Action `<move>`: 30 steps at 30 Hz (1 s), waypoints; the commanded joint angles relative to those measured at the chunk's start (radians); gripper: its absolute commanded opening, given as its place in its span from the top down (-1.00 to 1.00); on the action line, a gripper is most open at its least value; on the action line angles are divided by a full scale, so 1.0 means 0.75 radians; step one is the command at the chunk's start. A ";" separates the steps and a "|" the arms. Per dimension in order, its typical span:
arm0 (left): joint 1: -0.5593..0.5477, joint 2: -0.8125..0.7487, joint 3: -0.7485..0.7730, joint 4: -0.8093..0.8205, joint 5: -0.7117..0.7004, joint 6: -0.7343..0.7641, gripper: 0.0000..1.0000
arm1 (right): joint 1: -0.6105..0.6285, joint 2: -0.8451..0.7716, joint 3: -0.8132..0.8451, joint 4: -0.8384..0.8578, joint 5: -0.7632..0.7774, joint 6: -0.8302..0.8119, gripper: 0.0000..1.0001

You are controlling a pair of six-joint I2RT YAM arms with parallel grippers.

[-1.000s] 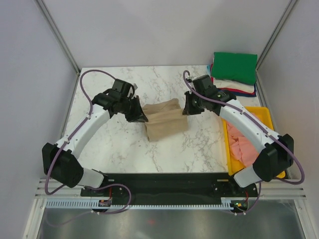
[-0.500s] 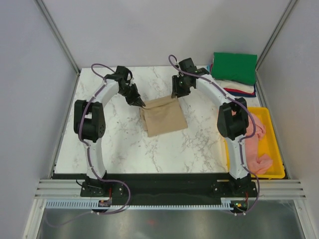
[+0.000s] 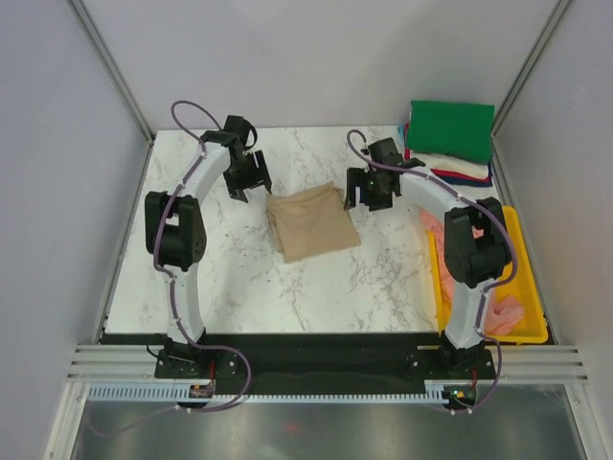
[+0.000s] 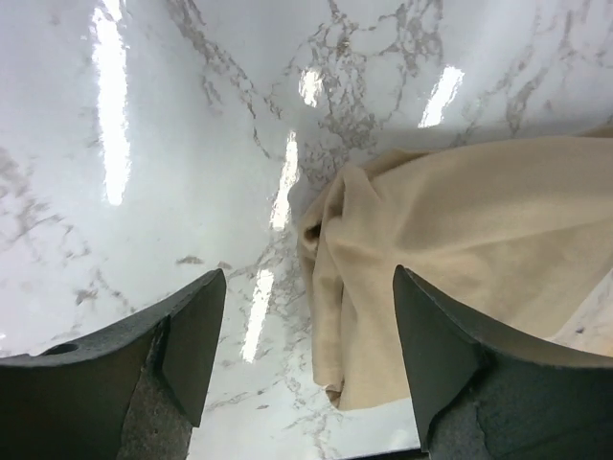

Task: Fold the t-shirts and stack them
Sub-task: Fold the tshirt

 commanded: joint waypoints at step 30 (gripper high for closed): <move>-0.279 -0.454 -0.464 0.156 -0.145 0.243 -0.45 | 0.148 -0.692 -0.950 0.637 -0.155 0.286 -0.81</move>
